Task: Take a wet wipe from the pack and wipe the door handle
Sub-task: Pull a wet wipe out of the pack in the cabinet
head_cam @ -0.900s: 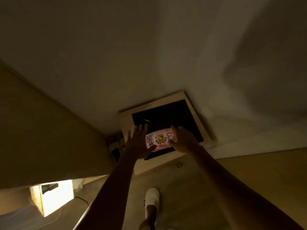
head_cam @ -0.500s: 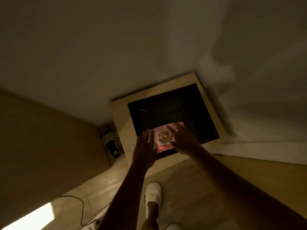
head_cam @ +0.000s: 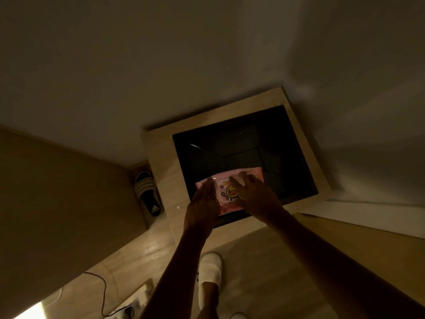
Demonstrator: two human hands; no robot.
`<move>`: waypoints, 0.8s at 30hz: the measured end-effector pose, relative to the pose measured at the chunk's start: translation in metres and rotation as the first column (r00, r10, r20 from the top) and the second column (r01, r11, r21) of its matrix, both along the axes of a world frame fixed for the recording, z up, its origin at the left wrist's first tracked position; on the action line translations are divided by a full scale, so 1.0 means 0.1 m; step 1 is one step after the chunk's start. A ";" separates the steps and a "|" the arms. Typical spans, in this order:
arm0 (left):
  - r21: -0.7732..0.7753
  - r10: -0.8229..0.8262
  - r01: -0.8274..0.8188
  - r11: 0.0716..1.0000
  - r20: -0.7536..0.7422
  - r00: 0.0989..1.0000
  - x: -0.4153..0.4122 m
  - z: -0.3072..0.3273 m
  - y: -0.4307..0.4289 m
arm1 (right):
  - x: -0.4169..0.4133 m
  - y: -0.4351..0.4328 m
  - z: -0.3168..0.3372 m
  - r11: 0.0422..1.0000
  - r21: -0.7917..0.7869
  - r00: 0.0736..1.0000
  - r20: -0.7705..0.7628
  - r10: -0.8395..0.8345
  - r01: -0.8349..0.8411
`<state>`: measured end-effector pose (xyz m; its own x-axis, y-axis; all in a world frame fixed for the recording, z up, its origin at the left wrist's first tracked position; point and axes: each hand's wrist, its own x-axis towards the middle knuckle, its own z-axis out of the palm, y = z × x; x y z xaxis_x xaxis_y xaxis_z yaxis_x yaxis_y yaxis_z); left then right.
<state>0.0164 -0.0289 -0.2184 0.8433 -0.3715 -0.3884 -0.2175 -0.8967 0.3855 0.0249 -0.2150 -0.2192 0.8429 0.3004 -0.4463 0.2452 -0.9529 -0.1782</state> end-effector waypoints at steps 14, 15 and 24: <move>-0.078 0.106 -0.106 0.991 -0.005 0.994 0.04 -0.14 0.04 | 0.16 -0.13 0.14 0.991 0.038 0.991 0.040 0.129 -0.130; -0.093 0.111 -0.111 0.989 -0.010 0.994 0.03 -0.13 0.04 | 0.21 -0.13 0.17 0.991 0.131 0.999 0.038 0.010 -0.015; -0.140 0.069 -0.063 0.988 0.041 0.997 0.01 -0.05 0.07 | 0.29 -0.23 0.17 0.827 0.207 0.851 -0.176 -0.494 0.523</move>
<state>0.0172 -0.0215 -0.2239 0.8834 -0.3622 -0.2973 -0.1801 -0.8482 0.4980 0.0543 -0.2376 -0.2026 0.8551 -0.0484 -0.5162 -0.2973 -0.8615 -0.4117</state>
